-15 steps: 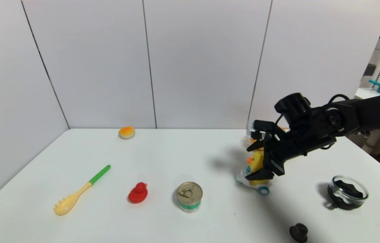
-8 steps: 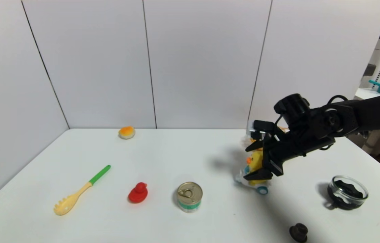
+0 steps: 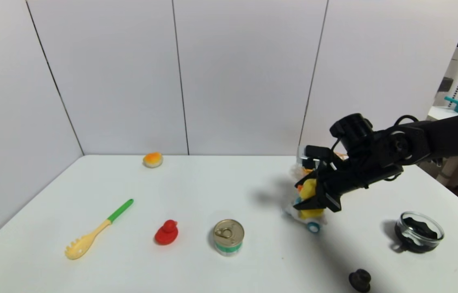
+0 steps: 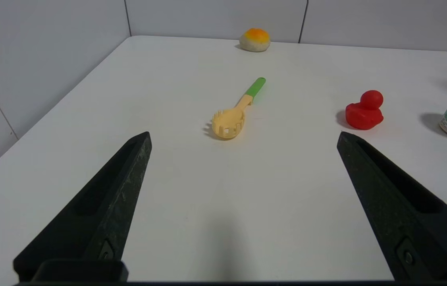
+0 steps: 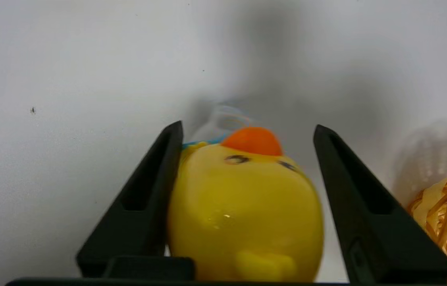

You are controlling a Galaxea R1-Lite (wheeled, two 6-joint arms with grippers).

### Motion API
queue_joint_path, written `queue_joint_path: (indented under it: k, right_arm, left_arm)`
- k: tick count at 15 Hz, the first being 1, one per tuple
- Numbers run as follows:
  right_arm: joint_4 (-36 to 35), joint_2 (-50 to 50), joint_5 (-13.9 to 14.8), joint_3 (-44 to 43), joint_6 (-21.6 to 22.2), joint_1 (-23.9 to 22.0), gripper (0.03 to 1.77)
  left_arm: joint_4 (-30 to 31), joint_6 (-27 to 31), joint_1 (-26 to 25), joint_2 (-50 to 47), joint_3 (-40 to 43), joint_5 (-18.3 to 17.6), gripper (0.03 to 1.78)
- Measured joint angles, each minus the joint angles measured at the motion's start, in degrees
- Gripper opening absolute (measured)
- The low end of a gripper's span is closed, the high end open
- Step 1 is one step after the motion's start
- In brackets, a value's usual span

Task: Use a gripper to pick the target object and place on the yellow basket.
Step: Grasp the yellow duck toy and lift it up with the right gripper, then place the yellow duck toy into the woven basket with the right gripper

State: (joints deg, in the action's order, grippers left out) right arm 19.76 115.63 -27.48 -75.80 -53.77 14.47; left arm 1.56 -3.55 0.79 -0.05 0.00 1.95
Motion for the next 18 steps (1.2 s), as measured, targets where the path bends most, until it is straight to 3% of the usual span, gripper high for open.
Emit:
queue_joint_path:
  k: [2, 10, 15, 18]
  right_arm:
    - [0.07, 0.00, 0.04, -0.05, 0.02, 0.02, 0.93]
    - [0.27, -2.12, -0.27, -1.73, 1.66, -0.55, 0.92]
    - [0.09, -5.79, -0.41, -9.90, 12.41, -1.41, 0.92]
    - [-0.20, -5.79, -1.65, -18.19, 14.45, -4.24, 0.92]
  left_arm:
    - [-0.02, 0.00, 0.00, 0.00, 0.00, 0.00, 1.69]
    - [-0.02, 0.00, 0.00, 0.00, 0.00, 0.02, 1.69]
    - [-0.02, -0.02, 0.00, 0.00, 0.00, 0.00, 1.69]
    - [0.00, 0.00, -0.02, 0.00, 0.00, 0.02, 1.69]
